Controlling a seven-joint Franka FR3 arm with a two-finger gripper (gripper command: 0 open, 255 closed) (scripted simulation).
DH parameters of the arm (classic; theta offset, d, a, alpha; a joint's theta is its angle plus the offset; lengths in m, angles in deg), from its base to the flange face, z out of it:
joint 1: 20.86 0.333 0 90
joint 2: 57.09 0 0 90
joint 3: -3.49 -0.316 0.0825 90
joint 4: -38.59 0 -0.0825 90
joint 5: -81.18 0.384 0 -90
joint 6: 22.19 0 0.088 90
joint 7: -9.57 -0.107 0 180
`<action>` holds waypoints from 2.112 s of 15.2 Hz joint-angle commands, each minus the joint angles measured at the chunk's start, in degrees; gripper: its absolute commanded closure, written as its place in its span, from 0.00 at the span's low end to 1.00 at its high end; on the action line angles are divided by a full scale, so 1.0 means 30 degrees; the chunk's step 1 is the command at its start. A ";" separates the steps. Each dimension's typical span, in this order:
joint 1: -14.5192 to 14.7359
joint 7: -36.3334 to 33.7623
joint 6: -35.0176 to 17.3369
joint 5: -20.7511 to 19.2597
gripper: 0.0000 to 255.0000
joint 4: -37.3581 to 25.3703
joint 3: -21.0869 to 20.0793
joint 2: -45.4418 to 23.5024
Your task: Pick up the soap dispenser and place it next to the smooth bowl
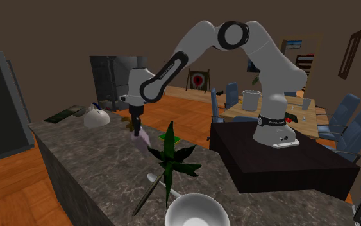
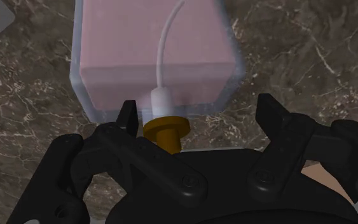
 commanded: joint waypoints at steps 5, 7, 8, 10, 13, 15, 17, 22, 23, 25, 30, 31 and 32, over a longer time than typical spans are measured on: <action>-0.0087 0.0066 0.2437 0.0020 0.00 0.0178 -0.0160 -0.0508; -0.0101 0.0057 0.2437 0.0004 0.00 0.0179 -0.0175 -0.0508; -0.0107 0.0053 0.2437 -0.0004 0.00 0.0179 -0.0183 -0.0507; -0.0214 0.0121 0.2483 0.0027 1.00 -0.0402 -0.0221 -0.1041; -0.0247 0.0161 0.1947 0.0082 1.00 -0.0362 -0.0281 -0.1541; -0.0483 0.0371 0.2117 0.0123 1.00 -0.0350 -0.0331 -0.1321; -0.0594 0.0486 0.3195 0.0130 1.00 -0.1643 -0.0338 -0.1521; -0.0134 0.0016 0.2879 -0.0077 1.00 0.0316 -0.0210 0.0074; -0.0135 0.0009 0.3031 -0.0092 1.00 0.0353 -0.0211 0.0263; -0.0133 -0.0001 0.3341 -0.0117 1.00 0.0413 -0.0207 0.0634; -0.0114 -0.0017 0.4153 -0.0161 1.00 0.0484 -0.0181 0.1518; -0.0110 -0.0020 0.4322 -0.0168 1.00 0.0485 -0.0175 0.1687; -0.0105 -0.0022 0.4492 -0.0176 1.00 0.0481 -0.0168 0.1854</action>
